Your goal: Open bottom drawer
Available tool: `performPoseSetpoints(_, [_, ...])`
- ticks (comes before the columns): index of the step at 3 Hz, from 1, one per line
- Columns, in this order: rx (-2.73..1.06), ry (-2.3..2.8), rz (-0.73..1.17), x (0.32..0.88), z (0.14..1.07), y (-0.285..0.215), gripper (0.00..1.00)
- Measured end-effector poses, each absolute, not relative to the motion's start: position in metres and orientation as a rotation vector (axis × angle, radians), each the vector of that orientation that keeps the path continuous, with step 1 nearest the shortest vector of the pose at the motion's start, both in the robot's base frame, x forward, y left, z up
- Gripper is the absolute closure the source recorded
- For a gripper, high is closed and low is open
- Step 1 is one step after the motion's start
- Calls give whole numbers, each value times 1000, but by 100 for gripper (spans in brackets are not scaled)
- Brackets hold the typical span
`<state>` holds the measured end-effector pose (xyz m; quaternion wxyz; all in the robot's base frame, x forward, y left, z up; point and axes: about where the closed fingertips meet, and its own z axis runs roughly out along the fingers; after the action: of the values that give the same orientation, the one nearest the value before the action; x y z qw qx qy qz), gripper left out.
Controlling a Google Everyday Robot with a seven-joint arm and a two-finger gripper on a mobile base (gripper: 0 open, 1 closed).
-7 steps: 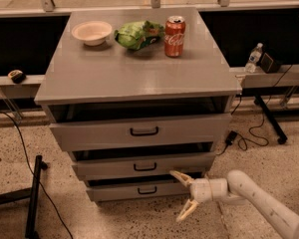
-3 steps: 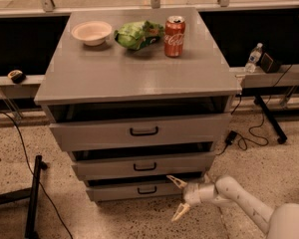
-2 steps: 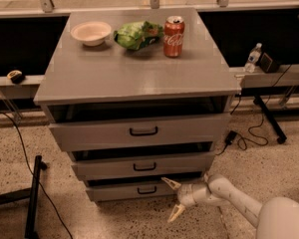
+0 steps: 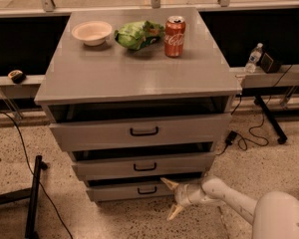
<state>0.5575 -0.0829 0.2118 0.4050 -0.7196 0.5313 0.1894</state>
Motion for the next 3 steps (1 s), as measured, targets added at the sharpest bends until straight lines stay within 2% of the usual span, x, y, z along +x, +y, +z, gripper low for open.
performPoseSetpoints(2, [-1874,1394,311,570,212,-82,0])
performPoseSetpoints(3, [-1887,1438,287,582,197,-80,0])
